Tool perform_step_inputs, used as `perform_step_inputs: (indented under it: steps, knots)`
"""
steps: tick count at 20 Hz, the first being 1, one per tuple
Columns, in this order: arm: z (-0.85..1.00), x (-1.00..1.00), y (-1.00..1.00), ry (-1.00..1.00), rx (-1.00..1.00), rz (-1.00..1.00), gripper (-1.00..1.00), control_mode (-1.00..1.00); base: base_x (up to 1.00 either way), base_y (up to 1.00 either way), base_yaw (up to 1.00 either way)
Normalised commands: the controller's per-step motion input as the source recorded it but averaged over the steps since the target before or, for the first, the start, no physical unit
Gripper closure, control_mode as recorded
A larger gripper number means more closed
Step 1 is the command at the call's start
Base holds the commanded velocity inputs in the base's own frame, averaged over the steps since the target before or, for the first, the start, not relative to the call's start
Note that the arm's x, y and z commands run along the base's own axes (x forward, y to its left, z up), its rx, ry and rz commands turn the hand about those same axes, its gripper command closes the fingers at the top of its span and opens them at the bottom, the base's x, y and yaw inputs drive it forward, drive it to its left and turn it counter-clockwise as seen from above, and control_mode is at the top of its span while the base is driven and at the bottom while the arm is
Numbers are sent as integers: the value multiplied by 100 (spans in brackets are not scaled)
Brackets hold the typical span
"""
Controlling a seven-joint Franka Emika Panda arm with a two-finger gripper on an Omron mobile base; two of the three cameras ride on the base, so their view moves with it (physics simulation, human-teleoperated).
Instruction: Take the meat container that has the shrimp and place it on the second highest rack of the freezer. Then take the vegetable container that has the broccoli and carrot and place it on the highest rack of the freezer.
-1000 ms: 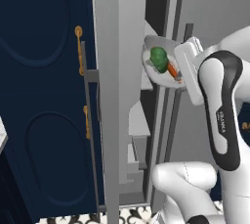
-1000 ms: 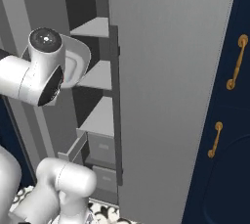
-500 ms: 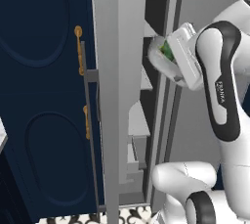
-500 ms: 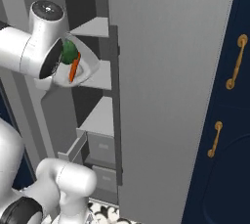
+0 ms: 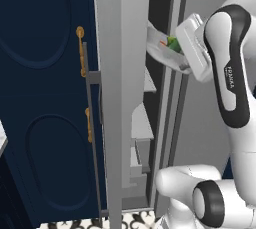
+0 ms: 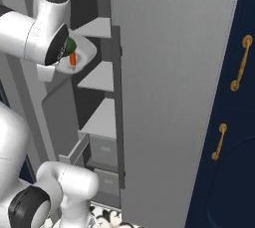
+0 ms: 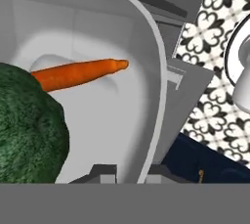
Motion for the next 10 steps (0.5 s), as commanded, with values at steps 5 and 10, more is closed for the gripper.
perform_step_inputs:
  steps: [5, 10]
  knots:
    - [0, 6, 0, -8, 5, -11, 100, -100, 0, 0, 0]
    - [0, 8, 0, -11, 16, -8, 100, -100, 0, 0, 0]
